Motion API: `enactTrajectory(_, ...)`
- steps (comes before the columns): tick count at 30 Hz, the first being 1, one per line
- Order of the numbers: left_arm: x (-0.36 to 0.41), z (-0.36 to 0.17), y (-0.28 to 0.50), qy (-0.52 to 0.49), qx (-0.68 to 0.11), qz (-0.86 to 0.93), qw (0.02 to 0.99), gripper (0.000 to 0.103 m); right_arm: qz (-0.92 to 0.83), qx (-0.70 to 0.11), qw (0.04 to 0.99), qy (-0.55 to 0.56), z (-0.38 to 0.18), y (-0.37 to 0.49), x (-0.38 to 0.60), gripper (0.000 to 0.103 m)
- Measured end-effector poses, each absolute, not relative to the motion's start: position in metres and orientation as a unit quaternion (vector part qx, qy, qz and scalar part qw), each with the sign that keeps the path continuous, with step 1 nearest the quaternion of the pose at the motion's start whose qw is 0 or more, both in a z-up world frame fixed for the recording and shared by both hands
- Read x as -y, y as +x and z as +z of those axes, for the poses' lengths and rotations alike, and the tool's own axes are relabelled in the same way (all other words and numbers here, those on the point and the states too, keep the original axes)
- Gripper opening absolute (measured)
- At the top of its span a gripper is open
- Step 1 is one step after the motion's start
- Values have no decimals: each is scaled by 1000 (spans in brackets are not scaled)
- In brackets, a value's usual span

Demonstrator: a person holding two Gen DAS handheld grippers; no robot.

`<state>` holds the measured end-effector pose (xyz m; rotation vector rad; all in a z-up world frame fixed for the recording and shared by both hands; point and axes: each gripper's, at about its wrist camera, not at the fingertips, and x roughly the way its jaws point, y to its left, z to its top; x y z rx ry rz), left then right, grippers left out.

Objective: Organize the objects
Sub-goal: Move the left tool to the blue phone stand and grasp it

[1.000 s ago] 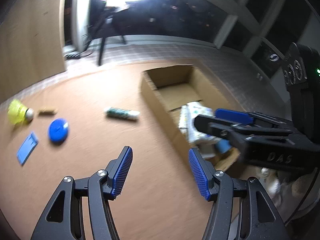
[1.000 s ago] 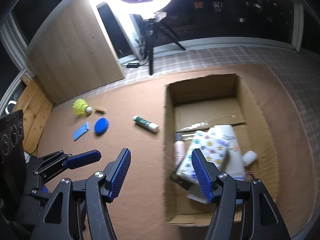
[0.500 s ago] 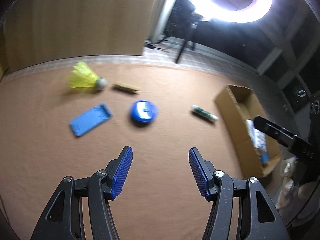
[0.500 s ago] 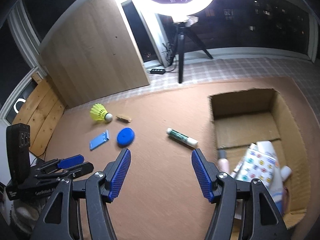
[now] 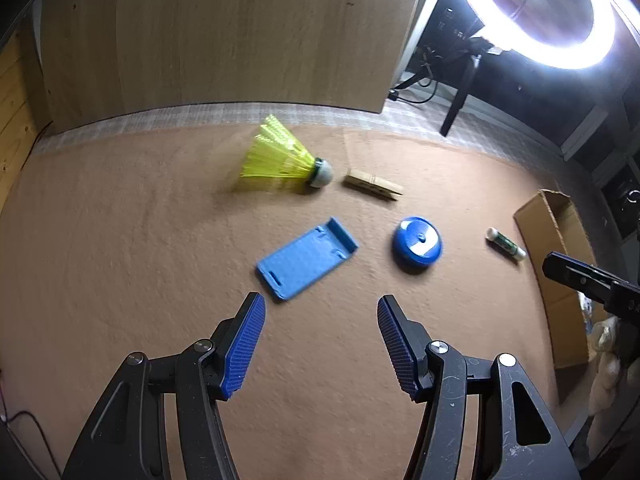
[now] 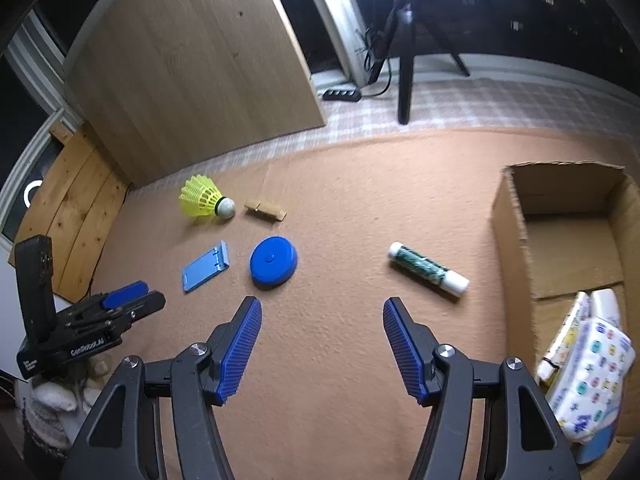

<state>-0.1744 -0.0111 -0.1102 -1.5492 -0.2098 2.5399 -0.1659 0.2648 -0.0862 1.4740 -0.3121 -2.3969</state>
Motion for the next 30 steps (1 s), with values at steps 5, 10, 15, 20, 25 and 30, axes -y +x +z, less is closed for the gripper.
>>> enactTrajectory(5, 12, -121, -188, -527, 39, 844, 87, 62, -821, 111, 168, 534, -95, -179, -249, 59)
enactTrajectory(10, 3, -131, -203, -535, 1, 840, 97, 62, -816, 104, 172, 543, -101, -189, -236, 59)
enactTrajectory(15, -7, -146, -220, -545, -26, 832, 105, 62, -813, 104, 173, 546, -104, -194, -231, 59)
enactTrajectory(20, -10, -157, -231, -550, -33, 828, 104, 62, -807, 109, 174, 554, -111, -204, -228, 59)
enactTrajectory(25, -19, -164, -236, -550, -58, 826, 109, 62, -798, 116, 170, 566, -123, -217, -222, 59)
enactTrajectory(30, -23, -165, -239, -547, -61, 829, 105, 62, -796, 105, 171, 571, -129, -226, -212, 59)
